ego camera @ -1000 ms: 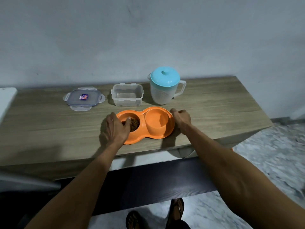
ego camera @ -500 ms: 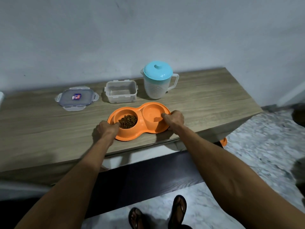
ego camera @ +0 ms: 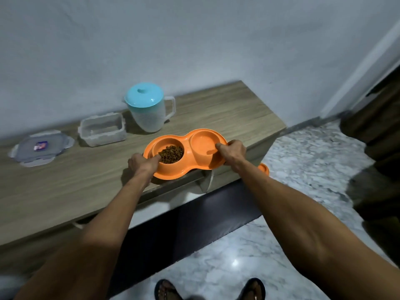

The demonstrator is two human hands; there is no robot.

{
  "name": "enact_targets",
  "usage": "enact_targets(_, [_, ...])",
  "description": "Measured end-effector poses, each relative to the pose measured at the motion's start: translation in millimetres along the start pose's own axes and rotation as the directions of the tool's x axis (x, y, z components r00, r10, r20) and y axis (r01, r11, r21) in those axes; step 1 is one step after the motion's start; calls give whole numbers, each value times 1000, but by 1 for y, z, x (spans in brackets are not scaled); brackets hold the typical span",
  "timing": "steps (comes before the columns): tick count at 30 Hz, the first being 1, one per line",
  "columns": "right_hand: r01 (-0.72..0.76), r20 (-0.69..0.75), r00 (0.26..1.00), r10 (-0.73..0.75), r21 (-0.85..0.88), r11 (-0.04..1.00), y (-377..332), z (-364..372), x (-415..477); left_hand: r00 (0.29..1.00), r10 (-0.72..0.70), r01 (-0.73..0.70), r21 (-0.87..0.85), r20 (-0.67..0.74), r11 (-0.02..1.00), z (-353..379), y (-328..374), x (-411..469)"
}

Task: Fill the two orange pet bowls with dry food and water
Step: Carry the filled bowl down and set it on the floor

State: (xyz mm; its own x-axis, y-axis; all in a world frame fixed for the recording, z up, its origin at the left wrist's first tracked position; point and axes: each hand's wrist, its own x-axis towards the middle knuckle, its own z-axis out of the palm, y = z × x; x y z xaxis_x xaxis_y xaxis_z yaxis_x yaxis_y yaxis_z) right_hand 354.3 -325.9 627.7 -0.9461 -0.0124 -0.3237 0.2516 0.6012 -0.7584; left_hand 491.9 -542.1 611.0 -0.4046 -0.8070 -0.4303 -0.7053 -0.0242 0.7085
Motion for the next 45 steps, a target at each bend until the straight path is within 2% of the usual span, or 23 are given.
enact_targets(11, [-66,-124,989,76,84,994,93,-234,73,977,147,-165,108,157,980,186,120,-139])
enact_targets(21, [-118,-244,957,158,172,978,171,-402,150,933,236,-260,54,272,964,357,200,-234])
enact_targets(26, [-148,-288,937,200,192,970,203,-453,203,910,262,-285,25,322,958,441,233,-247])
enact_targets(35, [-205,-301,919,255,187,961,236,-514,340,920,232,-257,40,315,966,588,304,-224])
enact_targets(45, [-247,-250,927,278,147,958,279,-526,492,941,133,-157,54,311,986,712,338,-183])
